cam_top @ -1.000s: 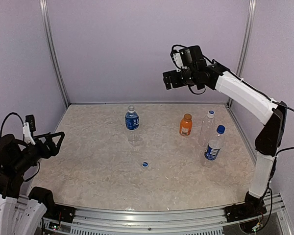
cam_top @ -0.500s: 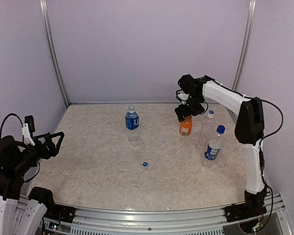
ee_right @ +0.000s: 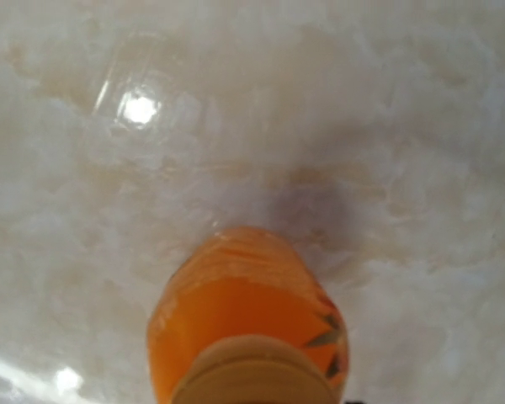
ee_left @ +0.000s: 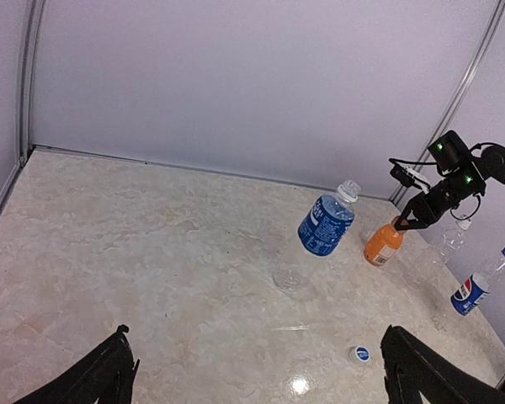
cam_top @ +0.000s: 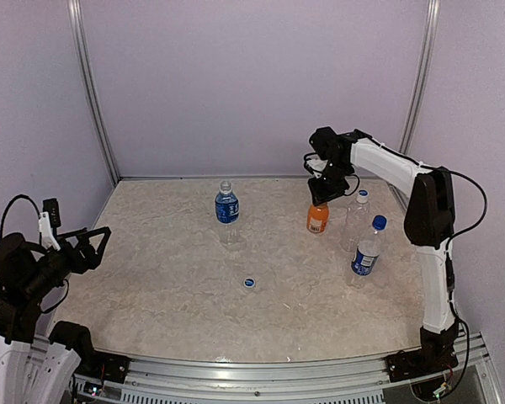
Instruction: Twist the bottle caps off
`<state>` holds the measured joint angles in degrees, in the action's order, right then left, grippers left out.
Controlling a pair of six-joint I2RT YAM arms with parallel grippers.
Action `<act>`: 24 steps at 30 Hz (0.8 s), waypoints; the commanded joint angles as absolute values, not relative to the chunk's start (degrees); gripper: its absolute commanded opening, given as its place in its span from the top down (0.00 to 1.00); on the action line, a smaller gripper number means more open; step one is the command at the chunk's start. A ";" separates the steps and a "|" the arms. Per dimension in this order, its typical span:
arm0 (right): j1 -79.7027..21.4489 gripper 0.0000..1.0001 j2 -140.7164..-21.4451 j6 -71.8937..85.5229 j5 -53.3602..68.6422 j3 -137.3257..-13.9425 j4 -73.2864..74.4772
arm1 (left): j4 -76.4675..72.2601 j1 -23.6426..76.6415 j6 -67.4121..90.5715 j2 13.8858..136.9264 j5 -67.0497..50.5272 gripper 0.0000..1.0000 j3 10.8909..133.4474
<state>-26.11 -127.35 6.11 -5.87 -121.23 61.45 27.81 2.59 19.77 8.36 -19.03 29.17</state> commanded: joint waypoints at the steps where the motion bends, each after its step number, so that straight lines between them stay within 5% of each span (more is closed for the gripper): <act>1: -25.06 0.89 -129.10 5.78 -3.56 -121.64 60.52 | 26.76 2.11 20.15 8.82 -19.59 0.01 28.32; 3: -25.04 1.00 -128.93 5.80 -2.61 -122.94 61.36 | 26.83 2.11 19.76 8.88 -19.61 0.01 28.49; 10: -29.76 1.00 -113.98 8.44 -4.79 -123.16 55.17 | 28.33 2.13 15.79 9.45 -20.92 0.07 32.64; 16: -44.95 1.00 -101.08 5.26 -13.44 -120.17 44.33 | 33.99 3.43 -3.66 16.11 -29.32 0.05 44.00; 24: -59.97 1.00 -100.69 7.86 -0.97 -116.65 25.71 | 43.59 16.76 -35.47 31.13 -12.69 0.01 56.73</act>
